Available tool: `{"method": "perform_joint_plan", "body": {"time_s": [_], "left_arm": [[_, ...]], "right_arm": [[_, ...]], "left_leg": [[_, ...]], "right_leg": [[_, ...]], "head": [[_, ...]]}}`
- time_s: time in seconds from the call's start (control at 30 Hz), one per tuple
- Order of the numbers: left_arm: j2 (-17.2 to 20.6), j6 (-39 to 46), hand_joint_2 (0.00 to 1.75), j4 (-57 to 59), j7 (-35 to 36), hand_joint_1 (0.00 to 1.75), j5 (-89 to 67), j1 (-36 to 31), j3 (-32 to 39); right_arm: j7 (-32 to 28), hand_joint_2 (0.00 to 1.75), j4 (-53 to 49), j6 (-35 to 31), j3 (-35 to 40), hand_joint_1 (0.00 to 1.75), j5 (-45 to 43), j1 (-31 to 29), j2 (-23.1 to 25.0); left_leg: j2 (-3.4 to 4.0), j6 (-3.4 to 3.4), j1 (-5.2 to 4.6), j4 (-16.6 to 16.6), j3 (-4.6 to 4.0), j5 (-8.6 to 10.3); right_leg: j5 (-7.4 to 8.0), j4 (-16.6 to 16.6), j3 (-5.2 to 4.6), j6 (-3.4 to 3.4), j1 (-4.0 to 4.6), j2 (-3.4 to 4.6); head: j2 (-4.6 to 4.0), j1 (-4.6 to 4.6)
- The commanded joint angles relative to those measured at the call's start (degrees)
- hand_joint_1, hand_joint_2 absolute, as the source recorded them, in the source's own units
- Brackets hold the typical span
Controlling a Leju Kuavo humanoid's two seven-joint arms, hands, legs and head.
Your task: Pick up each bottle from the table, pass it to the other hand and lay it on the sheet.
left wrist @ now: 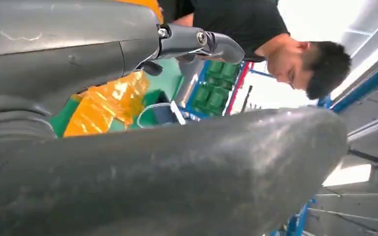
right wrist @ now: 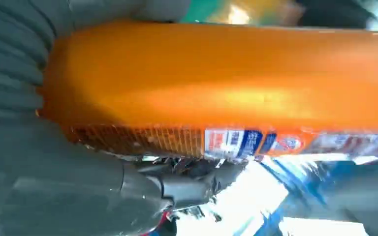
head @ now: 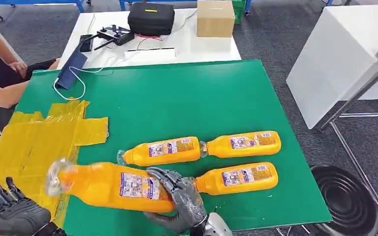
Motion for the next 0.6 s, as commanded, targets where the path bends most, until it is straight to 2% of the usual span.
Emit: {"method": "perform_joint_plan", "body": {"time_s": [0.03,0.1,0.2,0.23,0.33,0.43,0.6], "left_arm": [[-0.6,-11.1,0.0,8.8,0.0,0.0,4.2,-0.5,1.5],[-0.6,-19.3,0.0,9.8,2.0,0.0,5.8,-0.4,1.2],[-0.6,-19.4,0.0,10.2,1.9,0.0,5.9,-0.4,1.2],[-0.5,-21.9,1.75,10.3,2.6,0.0,6.5,-0.3,0.9],[-0.2,-33.9,1.75,12.3,6.1,0.0,6.1,0.0,0.2],[1.2,-41.2,1.75,13.6,5.9,0.0,4.6,0.3,-2.6],[1.4,-41.5,1.75,13.7,4.8,0.0,0.5,0.2,-4.1]], "right_arm": [[-3.2,1.75,-9.3,3.3,-9.0,1.75,-2.8,5.4,1.5],[-3.3,1.75,-8.3,4.2,-9.4,1.75,-3.4,5.1,1.7],[-3.4,1.75,-7.9,4.3,-9.6,1.75,-3.5,4.8,1.8],[-3.7,1.75,-7.7,4.4,-9.8,1.75,-3.6,4.8,2.0],[-4.7,1.75,-6.9,7.0,-10.5,1.75,-4.9,4.3,2.5],[-4.8,1.75,-5.3,8.9,-11.0,1.75,-4.8,3.4,3.0],[-4.3,1.75,-3.5,10.2,-11.3,1.75,-4.4,2.8,3.7]], "left_leg": [[-0.21,0.0,-0.06,0.0,0.0,0.04],[-0.11,-0.01,-0.05,-0.1,0.01,0.01],[-0.14,-0.03,0.0,-0.1,0.04,0.0],[-0.15,-0.02,-0.04,-0.1,0.02,0.02],[-0.1,-0.04,-0.02,-0.1,0.1,-0.03],[-0.14,-0.02,-0.04,-0.1,0.07,0.02],[-0.09,-0.02,-0.03,-0.1,0.03,0.02]], "right_leg": [[-0.03,0.0,0.05,0.02,-0.06,-0.17],[-0.02,0.0,0.06,0.02,-0.06,-0.04],[-0.02,-0.1,0.14,0.0,-0.03,-0.08],[-0.02,-0.1,0.09,0.01,-0.06,-0.09],[-0.03,-0.1,0.14,0.0,-0.04,-0.02],[-0.01,-0.1,0.12,0.01,-0.07,-0.08],[0.01,-0.1,0.09,0.01,-0.07,-0.02]], "head": [[0.0,0.02],[0.0,-0.02],[0.0,0.0],[0.0,0.02],[0.0,0.0],[0.0,0.02],[0.0,0.0]]}}
